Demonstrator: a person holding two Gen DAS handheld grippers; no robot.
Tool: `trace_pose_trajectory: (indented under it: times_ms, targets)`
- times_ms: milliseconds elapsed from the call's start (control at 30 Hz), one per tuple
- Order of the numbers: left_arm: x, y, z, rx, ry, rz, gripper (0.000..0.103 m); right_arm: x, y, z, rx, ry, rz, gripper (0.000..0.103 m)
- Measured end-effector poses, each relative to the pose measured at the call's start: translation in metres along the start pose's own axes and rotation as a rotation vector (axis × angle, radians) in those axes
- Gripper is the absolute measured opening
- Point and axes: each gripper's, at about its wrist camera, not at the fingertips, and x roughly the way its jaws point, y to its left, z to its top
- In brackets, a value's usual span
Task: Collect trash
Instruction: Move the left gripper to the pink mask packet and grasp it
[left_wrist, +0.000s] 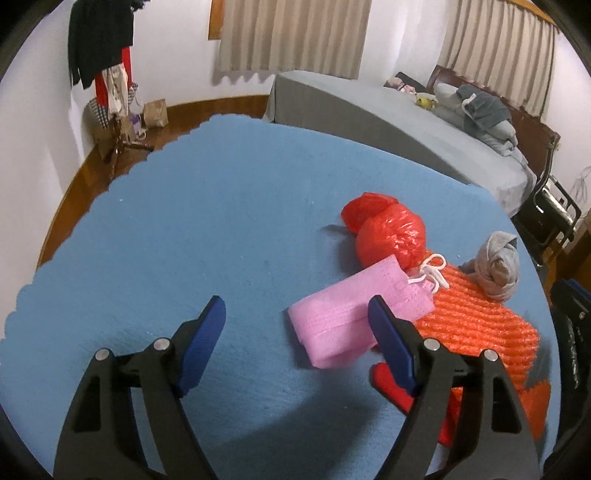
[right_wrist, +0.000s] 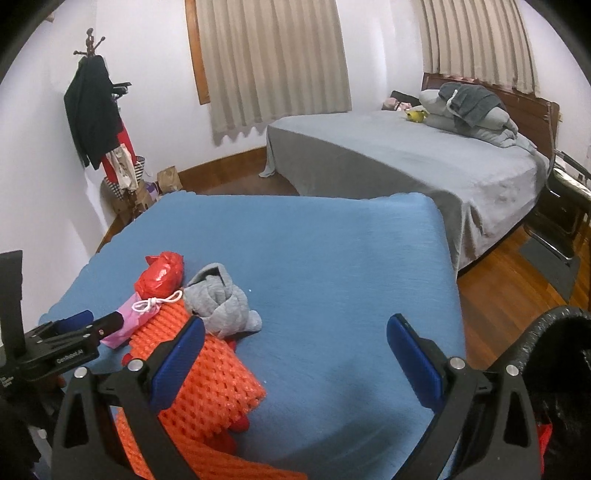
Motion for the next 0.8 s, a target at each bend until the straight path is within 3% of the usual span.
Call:
trace_pose_trajectory:
  times_ms: [567,667,700,800]
  targets:
    - [0.014,-0.007,0.001,0.004,0.059,0.008,0.075,0.009,0.016,0.003,-0.018,0.005,0.019,0.097]
    - [0.013,-0.010,0.000,0.022,0.051,-0.016,0.053,0.010,0.020,0.003,-0.024,0.008,0.025,0.097]
    - [0.013,-0.013,0.000,0.038,0.050,-0.034,0.038,0.010,0.021,0.003,-0.027,0.008,0.028,0.097]
    - [0.013,-0.019,-0.003,0.048,0.046,-0.058,0.025,0.009,0.022,0.004,-0.031,0.007,0.031,0.097]
